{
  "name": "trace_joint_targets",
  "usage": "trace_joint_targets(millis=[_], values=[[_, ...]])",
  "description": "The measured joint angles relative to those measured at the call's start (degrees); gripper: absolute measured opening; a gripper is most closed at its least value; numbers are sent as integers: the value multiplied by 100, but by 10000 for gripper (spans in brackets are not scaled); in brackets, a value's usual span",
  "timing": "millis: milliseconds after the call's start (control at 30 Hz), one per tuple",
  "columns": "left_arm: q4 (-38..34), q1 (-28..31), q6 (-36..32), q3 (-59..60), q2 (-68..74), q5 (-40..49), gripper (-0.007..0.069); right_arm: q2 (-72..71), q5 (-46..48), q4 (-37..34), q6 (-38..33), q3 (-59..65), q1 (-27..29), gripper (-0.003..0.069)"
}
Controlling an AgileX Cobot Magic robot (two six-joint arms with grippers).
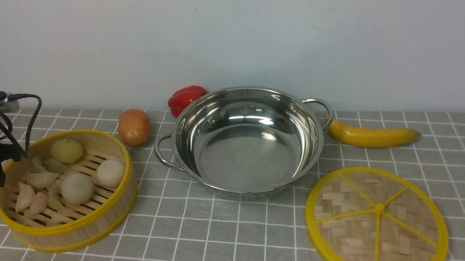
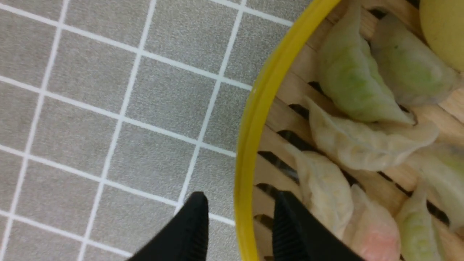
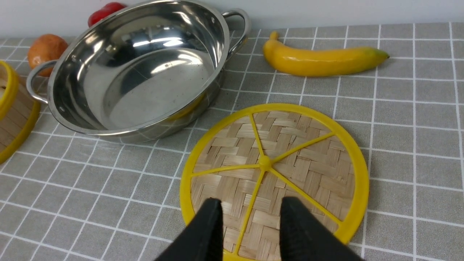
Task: Place the steamer in the pot on the grey tablecloth, and put the lid on the steamer.
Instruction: 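Grasp the rim of the steamer basket holding the buns with the left gripper, then place the bamboo steamer basket with dumplings into the steel pot with the left gripper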
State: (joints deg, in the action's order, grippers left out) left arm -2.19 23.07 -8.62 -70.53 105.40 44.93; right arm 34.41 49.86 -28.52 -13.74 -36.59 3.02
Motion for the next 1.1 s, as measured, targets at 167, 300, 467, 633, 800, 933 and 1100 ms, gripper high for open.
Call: trace_joint_targets(millis=[167,300,467,633,800,933,1100], values=[[-28,0,0,0,160,-138,243,0,0,-32,0,0,0,242],[-28,0,0,0,402,-227,243,0,7,-117,0,0,0,242],[-23,0,136,0,672,-294,188,0,7,-124,0,0,0,242],[71,-7,535,-34,685,-302,29,0,21,-124,0,0,0,242],[492,-19,809,-381,603,151,29,0,123,-129,-6,0,0,242],[823,9,790,-1157,413,828,30,0,202,-136,-6,0,0,242],[454,9,542,-2124,252,1457,30,0,317,-130,-6,0,0,242]])
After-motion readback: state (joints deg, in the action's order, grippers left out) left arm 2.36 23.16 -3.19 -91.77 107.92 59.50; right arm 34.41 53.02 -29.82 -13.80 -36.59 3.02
